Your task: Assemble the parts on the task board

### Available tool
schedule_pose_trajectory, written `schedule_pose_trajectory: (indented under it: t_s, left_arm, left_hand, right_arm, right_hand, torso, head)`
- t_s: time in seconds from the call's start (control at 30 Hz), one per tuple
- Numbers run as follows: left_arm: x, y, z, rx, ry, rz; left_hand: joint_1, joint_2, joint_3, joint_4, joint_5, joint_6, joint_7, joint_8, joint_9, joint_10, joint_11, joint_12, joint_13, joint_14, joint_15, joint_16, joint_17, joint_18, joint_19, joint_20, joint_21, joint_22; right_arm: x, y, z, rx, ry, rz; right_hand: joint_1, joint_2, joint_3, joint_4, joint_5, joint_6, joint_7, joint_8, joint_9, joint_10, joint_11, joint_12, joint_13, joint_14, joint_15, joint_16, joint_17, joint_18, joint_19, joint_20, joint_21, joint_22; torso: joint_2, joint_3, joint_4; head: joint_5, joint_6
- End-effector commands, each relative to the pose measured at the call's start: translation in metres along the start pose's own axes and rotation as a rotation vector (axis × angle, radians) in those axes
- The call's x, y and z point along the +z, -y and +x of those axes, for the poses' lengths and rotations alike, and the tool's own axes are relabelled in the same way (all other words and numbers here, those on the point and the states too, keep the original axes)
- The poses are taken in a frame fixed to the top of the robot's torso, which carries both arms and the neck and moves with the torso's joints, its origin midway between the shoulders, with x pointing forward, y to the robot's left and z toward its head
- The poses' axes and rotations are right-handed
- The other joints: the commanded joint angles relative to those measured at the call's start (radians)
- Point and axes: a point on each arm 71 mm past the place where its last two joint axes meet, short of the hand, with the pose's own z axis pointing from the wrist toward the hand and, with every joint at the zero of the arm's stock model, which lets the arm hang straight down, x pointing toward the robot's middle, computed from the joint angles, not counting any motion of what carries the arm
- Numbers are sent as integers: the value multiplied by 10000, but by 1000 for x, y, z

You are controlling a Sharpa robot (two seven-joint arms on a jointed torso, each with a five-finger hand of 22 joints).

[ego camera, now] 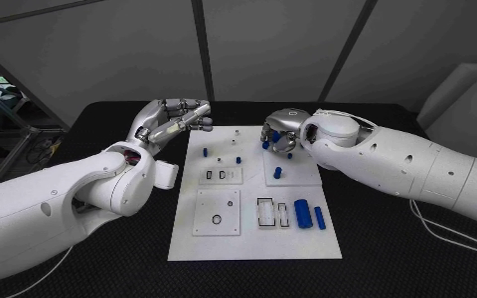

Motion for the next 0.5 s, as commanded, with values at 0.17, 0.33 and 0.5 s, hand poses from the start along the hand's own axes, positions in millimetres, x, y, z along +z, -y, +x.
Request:
schedule_pose_trajectory:
  t_s: [0.17,0.33,0.5]
  left_arm:
    - [0,1,0,21,-191,59]
    - [0,1,1,9,-219,53]
    - [0,1,1,8,-223,49]
  left_hand:
    - [15,-19,-84,20,58,-20,125,-60,-14,-86,31,-54,-5,-70,64,-94,19,-141,2,37,33,0]
    - [12,-17,-86,21,58,-21,129,-65,-14,-88,35,-62,-5,-77,67,-101,19,-142,-4,38,31,-1]
    - [9,-10,-87,25,58,-21,131,-71,-14,-91,40,-71,-4,-88,71,-112,20,-144,-13,40,27,-3]
  right_arm:
    - [1,2,1,-54,-141,34]
    - [3,3,1,-43,-101,60]
    - [4,3,0,1,10,60]
  right_hand:
    - [74,41,159,24,-58,184,38,65,33,142,-12,70,-20,300,-51,129,86,-45,43,-8,143,100]
    - [68,71,236,63,-79,242,61,76,41,185,-24,73,-26,305,-61,211,182,-55,47,-10,222,186]
    - [62,123,361,132,-101,332,103,92,52,298,-53,95,-26,317,-84,337,325,-71,67,-15,357,336]
  torso:
    - [-4,7,-13]
    - [-3,3,9]
    - [-1,0,-5]
  head:
    - [40,-31]
    - [46,-56]
    - [48,-86]
